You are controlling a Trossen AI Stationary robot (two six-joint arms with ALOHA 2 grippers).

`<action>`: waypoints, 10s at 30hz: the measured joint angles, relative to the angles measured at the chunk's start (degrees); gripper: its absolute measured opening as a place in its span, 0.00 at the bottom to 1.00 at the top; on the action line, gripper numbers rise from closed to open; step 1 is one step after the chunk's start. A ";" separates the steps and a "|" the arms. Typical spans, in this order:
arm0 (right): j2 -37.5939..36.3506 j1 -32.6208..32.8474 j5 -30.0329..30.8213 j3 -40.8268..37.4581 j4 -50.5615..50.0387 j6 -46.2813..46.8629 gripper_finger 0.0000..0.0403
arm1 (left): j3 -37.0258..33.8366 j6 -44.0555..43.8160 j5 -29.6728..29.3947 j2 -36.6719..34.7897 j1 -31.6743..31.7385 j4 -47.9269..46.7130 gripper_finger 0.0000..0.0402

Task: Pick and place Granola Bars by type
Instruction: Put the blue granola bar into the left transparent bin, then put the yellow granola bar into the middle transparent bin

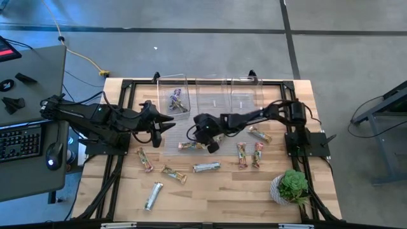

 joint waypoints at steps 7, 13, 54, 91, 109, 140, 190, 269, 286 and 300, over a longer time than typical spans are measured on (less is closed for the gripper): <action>0.18 -0.62 0.06 0.82 -2.23 -0.09 0.42 | 0.00 0.11 1.21 0.00 0.01 -0.15 0.29; 0.19 1.31 6.21 0.78 -8.69 -0.57 0.42 | 0.00 0.19 1.31 0.00 0.01 -0.15 0.29; 4.16 2.64 14.45 8.33 -22.33 -4.05 0.30 | 0.00 -0.07 2.67 0.02 0.01 -2.89 0.29; 13.00 -9.91 6.13 27.49 7.11 15.25 0.18 | 0.00 0.02 4.24 0.02 0.01 -2.72 0.29; 12.66 -8.79 7.10 39.63 -2.68 11.11 0.35 | 0.00 -1.42 4.80 0.02 -0.01 -3.73 0.29; -55.35 1.97 13.01 -5.42 -28.44 24.00 0.35 | -13.02 -18.61 -2.65 1.26 -11.62 -3.59 0.29; -68.32 9.77 11.93 -45.33 13.44 31.56 0.35 | -15.57 21.33 19.34 41.79 9.39 29.48 0.63; -68.30 9.75 11.92 -45.33 10.91 29.79 0.35 | 15.23 34.78 27.76 58.60 39.39 29.35 0.56; -68.30 9.74 11.93 -45.33 9.73 30.23 0.35 | 41.37 36.75 29.47 44.93 37.89 -8.11 0.61; -68.30 9.74 11.91 -45.33 9.75 33.33 0.35 | 46.44 26.68 31.35 44.38 29.42 -35.00 0.61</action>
